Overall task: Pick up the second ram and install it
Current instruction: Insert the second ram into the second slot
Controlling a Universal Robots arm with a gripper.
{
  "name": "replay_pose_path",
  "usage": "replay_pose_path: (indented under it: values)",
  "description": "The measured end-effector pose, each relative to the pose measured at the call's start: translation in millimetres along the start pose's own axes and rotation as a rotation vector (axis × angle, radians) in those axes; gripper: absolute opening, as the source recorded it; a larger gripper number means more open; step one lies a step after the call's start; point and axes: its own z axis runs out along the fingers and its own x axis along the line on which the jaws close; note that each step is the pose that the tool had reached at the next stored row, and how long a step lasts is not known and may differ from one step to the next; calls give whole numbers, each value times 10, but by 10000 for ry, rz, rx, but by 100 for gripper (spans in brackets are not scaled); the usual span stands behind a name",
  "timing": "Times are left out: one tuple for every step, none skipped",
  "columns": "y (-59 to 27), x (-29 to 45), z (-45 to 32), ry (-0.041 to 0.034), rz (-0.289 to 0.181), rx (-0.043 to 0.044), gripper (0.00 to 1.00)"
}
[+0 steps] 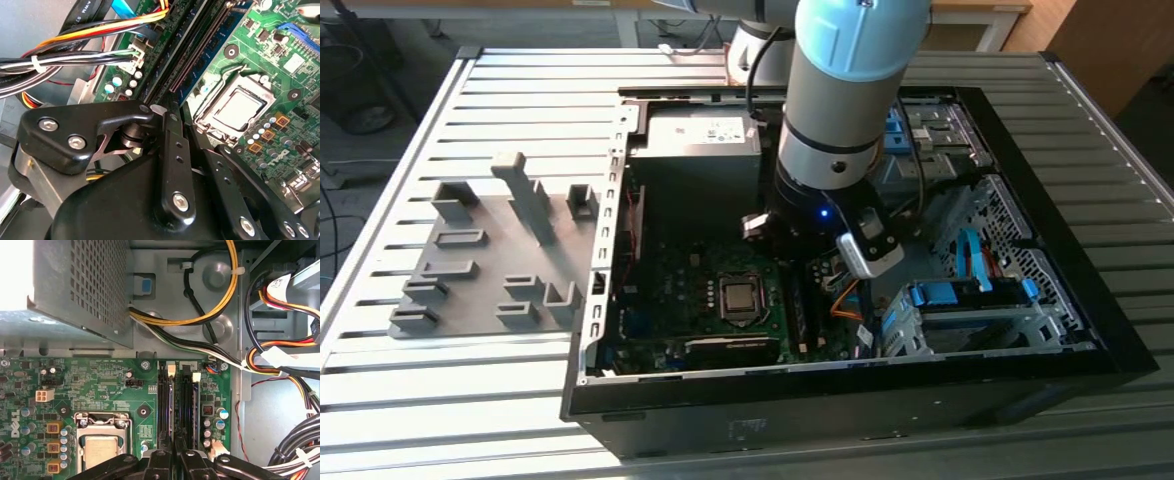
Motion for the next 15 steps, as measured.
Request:
replay_pose_path:
  values:
    - [0,0,3,0,0,0,14]
    - [0,0,7,0,0,0,14]
    - [0,0,10,0,0,0,14]
    - [0,0,14,1,0,1,14]
    - [0,0,19,2,0,0,14]
    - [0,0,24,3,0,0,14]
    - [0,0,28,4,0,1,14]
    - [0,0,32,5,1,1,14]
    - [0,0,37,7,1,1,14]
    - [-1,0,62,12,0,1,14]
    - [-1,0,70,15,1,1,14]
    - [-1,0,78,18,0,1,14]
    - [-1,-1,84,22,0,2,14]
    - [-1,-1,90,26,1,1,14]
    - [-1,-1,91,28,0,3,14]
